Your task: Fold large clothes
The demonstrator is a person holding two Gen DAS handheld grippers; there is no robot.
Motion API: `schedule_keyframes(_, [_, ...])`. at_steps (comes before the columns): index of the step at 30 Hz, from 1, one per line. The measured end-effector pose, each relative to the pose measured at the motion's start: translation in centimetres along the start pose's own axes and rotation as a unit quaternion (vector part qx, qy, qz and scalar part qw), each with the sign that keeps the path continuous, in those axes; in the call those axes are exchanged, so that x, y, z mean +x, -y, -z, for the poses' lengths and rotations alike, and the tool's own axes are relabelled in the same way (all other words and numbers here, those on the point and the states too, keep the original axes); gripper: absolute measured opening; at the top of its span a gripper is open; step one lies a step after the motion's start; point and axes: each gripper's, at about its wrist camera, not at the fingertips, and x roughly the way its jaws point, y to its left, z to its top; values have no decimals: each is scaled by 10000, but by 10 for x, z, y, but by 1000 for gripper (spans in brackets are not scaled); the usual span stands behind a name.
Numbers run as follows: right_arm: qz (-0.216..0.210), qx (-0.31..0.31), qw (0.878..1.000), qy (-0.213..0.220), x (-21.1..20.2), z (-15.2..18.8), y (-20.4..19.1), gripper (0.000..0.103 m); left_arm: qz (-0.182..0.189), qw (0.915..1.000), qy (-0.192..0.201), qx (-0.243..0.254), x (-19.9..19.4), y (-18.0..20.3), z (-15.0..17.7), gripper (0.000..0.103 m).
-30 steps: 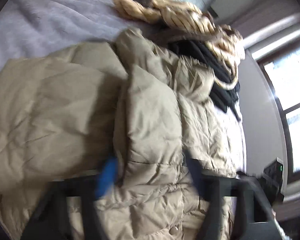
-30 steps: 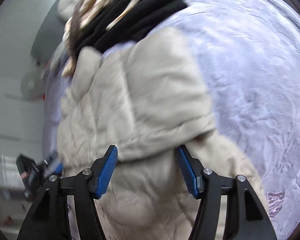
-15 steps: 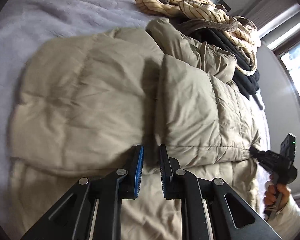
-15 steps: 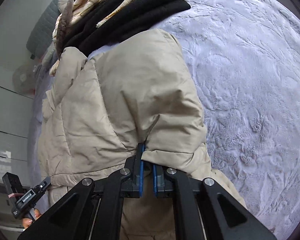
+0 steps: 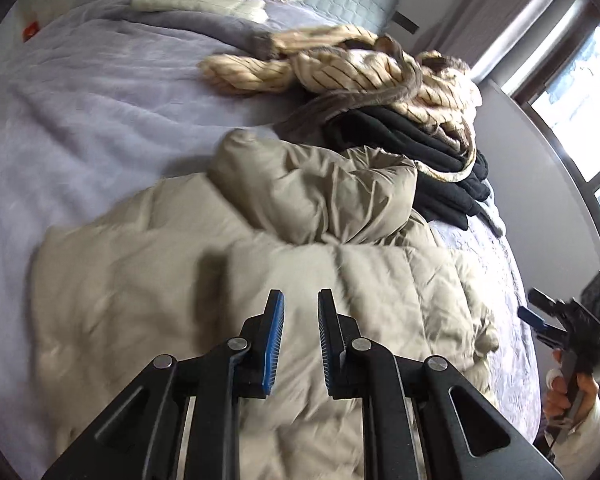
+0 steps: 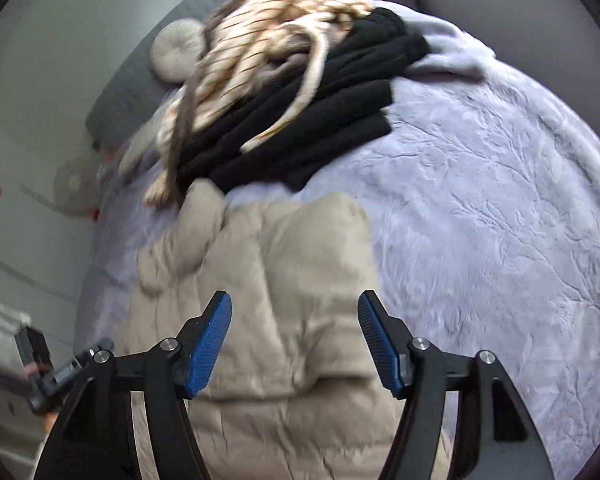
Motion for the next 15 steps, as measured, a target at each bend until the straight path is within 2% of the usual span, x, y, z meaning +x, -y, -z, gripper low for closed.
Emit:
schedule_keyframes(3, [-402,1200,9915,-296,43,-18,43,67,-97,9999,-100,24,24,9,-9,18])
schedule_keyframes(4, [-586,1590,9848,-392,56,-21,57,60,-128,9998,-124,25,30,10,-11,18])
schedule_keyframes(5, [-792,2003,9751,-526,72,-22,70,52,-171,9997,-168,34,36,11,-12,18])
schedule_keyframes(6, [-953,2274,9669,-652,84,-21,78,28,-225,9995,-215,58,40,10,-11,18])
schedule_keyframes(7, [-1279,2496,9565,-797,97,-21,82,19,-293,9992,-256,85,43,8,-9,18])
schedule_keyframes(8, [-1442,2409,9562,-822,102,-23,77,18,-361,9989,-285,100,44,5,-6,18])
schedule_keyframes(10, [-1397,1581,9739,-841,102,-30,55,16,-467,9981,-376,114,46,-4,4,18])
schedule_keyframes(12, [-857,466,9908,-933,109,-34,30,16,-540,9972,-509,90,53,-13,17,18])
schedule_keyframes(14, [-378,103,9941,-1016,118,-31,29,16,-435,9973,-590,-1,60,-21,28,18])
schedule_keyframes(15, [-295,96,9944,-1012,123,-29,33,17,-379,9976,-585,-22,63,-22,32,18])
